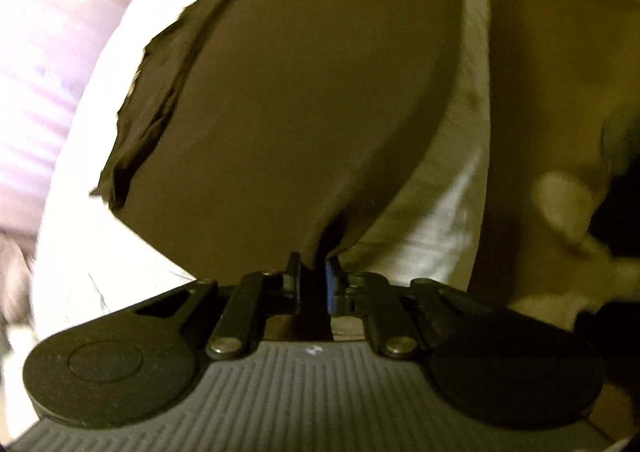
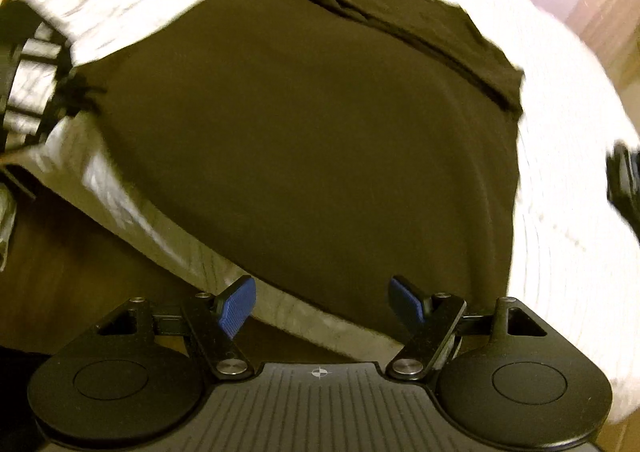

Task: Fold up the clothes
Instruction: 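Grasp the sweater hem with both grippers and lift it toward the collar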

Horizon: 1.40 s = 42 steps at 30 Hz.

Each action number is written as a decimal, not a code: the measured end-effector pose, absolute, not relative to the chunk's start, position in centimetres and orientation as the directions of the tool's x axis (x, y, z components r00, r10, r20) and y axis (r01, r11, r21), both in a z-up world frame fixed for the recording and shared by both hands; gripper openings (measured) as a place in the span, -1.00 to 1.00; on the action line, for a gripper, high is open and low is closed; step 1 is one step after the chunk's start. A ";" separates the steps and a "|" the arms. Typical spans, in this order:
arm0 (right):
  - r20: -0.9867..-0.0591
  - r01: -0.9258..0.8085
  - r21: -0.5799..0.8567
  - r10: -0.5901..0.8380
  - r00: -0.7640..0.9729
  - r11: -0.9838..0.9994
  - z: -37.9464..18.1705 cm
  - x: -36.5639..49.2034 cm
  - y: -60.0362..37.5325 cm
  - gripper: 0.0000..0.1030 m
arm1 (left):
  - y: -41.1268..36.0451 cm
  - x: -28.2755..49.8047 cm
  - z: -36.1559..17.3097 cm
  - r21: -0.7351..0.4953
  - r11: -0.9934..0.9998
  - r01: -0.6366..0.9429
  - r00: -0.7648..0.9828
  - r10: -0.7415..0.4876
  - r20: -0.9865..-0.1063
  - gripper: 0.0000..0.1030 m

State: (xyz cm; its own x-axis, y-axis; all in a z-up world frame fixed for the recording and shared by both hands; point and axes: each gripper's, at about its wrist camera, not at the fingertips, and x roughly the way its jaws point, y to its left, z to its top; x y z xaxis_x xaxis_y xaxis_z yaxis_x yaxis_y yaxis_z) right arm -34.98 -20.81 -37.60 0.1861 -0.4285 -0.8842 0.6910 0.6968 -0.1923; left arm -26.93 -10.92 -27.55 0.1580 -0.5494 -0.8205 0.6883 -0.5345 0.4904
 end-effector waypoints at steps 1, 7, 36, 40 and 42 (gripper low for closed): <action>-0.874 0.660 -0.211 -0.442 0.204 0.721 -37.9 -34.3 -20.3 0.48 | -11.4 -26.6 -26.8 0.471 -0.519 0.713 0.147 -0.547 -0.824 -0.82; -0.795 0.509 -0.328 -0.524 0.306 0.796 -40.0 -29.7 -18.0 0.48 | -12.7 -25.9 -23.6 0.423 -0.467 0.776 0.117 -0.553 -0.825 -0.82; -0.746 0.328 -0.610 -0.662 0.069 0.721 -39.0 -45.4 -23.1 -0.96 | -10.9 -24.3 -18.9 0.396 -0.425 0.814 0.142 -0.515 -0.845 -0.87; -0.757 0.326 -0.592 -0.647 0.088 0.737 -36.1 -46.1 -21.6 -0.96 | -8.9 -24.6 -17.0 0.380 -0.404 0.832 0.137 -0.513 -0.847 -0.88; -0.779 0.334 -0.565 -0.621 0.087 0.755 -35.0 -46.3 -20.6 -0.96 | -8.1 -25.0 -16.3 0.347 -0.402 0.848 0.118 -0.495 -0.861 -0.89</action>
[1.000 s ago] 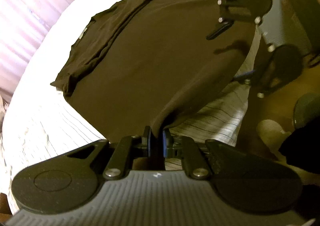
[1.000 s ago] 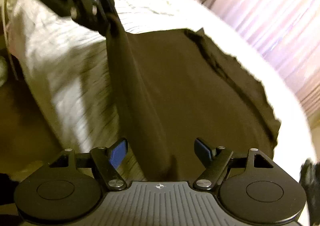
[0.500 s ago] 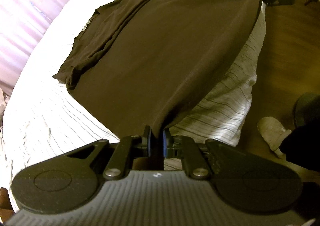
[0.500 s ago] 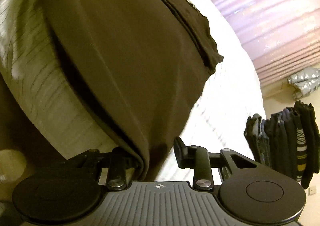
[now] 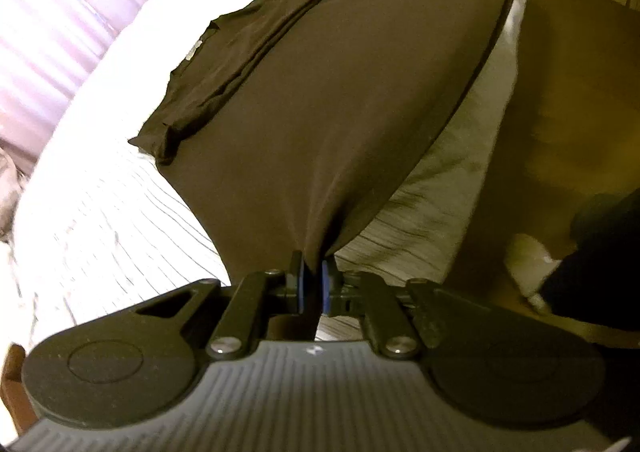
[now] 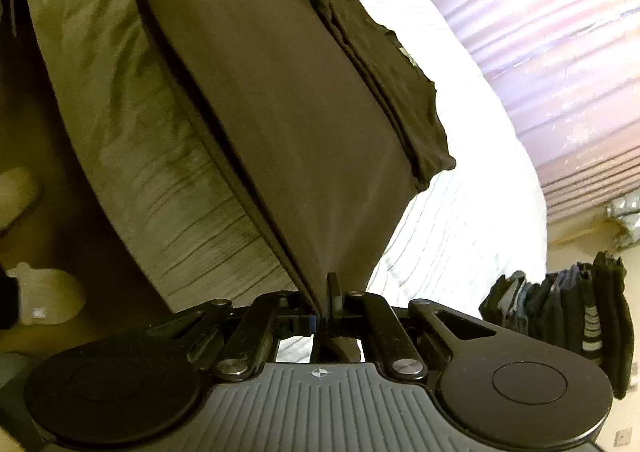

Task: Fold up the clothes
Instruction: 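Grasp the sweater hem with both grippers and lift it toward the collar, then lay the hem over the collar and open both grippers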

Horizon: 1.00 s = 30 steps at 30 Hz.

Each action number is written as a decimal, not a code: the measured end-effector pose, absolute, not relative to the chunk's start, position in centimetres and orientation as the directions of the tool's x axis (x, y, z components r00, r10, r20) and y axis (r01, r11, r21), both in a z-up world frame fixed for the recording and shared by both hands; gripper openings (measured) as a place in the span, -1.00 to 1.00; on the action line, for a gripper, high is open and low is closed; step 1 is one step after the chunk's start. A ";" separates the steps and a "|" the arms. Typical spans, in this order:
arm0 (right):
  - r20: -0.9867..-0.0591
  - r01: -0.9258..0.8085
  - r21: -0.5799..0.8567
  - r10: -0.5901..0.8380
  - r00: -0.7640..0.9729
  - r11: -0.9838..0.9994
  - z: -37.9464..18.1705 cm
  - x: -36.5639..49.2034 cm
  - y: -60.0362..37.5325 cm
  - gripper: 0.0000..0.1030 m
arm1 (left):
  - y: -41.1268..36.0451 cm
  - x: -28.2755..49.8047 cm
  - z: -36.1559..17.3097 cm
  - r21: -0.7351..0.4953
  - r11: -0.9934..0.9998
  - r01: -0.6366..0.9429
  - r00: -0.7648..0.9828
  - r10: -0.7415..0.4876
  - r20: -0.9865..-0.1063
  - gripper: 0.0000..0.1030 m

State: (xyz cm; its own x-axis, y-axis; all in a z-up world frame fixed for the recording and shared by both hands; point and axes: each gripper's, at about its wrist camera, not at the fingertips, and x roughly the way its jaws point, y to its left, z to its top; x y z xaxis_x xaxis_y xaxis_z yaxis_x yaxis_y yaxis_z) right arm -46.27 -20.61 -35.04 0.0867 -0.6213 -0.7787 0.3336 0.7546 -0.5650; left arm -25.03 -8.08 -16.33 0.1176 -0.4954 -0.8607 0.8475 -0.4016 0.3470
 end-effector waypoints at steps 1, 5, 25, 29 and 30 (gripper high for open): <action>-0.794 0.340 -0.545 -0.602 0.086 0.767 -34.5 -46.5 -20.1 -0.97 | -7.5 -25.2 -16.0 0.324 -0.395 0.860 0.104 -0.485 -0.868 -0.89; -0.827 0.335 -0.501 -0.556 0.087 0.798 -32.6 -47.5 -17.7 -0.97 | -4.5 -25.9 -14.4 0.248 -0.381 0.891 0.067 -0.430 -0.900 -0.89; -0.779 0.265 -0.524 -0.581 0.236 0.810 -23.6 -43.9 -35.3 -0.96 | -23.4 -14.9 -6.0 0.285 -0.298 0.911 0.082 -0.546 -0.834 -0.87; -0.816 0.260 -0.499 -0.550 0.180 0.826 -24.1 -41.0 -44.7 -0.96 | -31.2 -10.1 -7.0 0.242 -0.330 0.912 0.035 -0.528 -0.849 -0.86; -0.823 0.269 -0.490 -0.542 0.168 0.829 -24.5 -40.2 -46.9 -0.96 | -33.1 -8.8 -7.6 0.234 -0.338 0.912 0.025 -0.522 -0.853 -0.86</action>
State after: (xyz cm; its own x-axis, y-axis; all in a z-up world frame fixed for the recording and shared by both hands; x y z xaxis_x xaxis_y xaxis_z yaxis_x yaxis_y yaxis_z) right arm -40.23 -46.92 -24.49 0.1681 -0.5419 -0.8235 0.2694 0.8288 -0.4904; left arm -8.80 -33.13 -7.61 0.0254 -0.5217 -0.8527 0.9118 -0.3376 0.2338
